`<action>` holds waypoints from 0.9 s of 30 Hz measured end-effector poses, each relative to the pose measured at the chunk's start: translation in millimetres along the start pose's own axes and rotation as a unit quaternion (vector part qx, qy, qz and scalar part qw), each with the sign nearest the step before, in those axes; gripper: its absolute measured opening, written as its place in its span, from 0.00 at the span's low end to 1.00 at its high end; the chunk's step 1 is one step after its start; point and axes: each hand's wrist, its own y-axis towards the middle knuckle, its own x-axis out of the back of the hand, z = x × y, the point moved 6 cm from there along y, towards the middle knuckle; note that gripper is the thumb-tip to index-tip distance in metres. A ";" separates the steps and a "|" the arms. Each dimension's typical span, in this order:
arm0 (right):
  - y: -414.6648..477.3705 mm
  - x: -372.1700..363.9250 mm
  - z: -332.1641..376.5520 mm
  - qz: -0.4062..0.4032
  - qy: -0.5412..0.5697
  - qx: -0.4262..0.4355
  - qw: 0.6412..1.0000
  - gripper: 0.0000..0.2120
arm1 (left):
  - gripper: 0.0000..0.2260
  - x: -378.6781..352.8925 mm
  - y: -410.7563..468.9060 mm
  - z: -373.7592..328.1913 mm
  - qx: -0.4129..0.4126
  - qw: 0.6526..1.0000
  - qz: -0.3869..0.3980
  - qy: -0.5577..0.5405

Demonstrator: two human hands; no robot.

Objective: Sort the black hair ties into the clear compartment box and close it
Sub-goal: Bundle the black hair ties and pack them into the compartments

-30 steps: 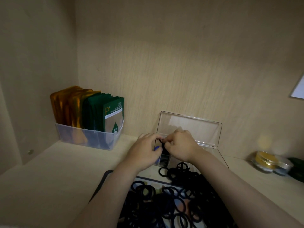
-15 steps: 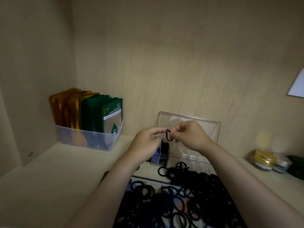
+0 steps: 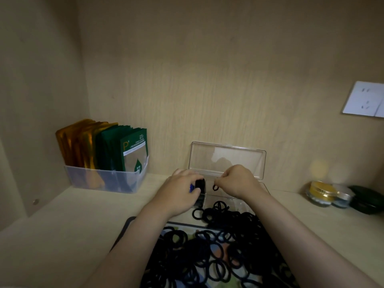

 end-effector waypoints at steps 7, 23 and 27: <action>-14.8 5.5 1.8 -0.003 0.010 0.073 0.997 0.12 | 0.14 7.2 -7.3 -13.7 -0.007 1.000 -0.013 0.001; -79.2 -7.3 5.3 0.022 -0.276 0.173 0.945 0.19 | 0.18 -24.9 -42.4 -31.3 0.033 0.994 0.077 0.073; -77.1 -12.9 0.8 0.050 -0.204 0.182 0.961 0.11 | 0.13 -28.9 -38.8 -26.2 0.063 0.995 0.075 0.034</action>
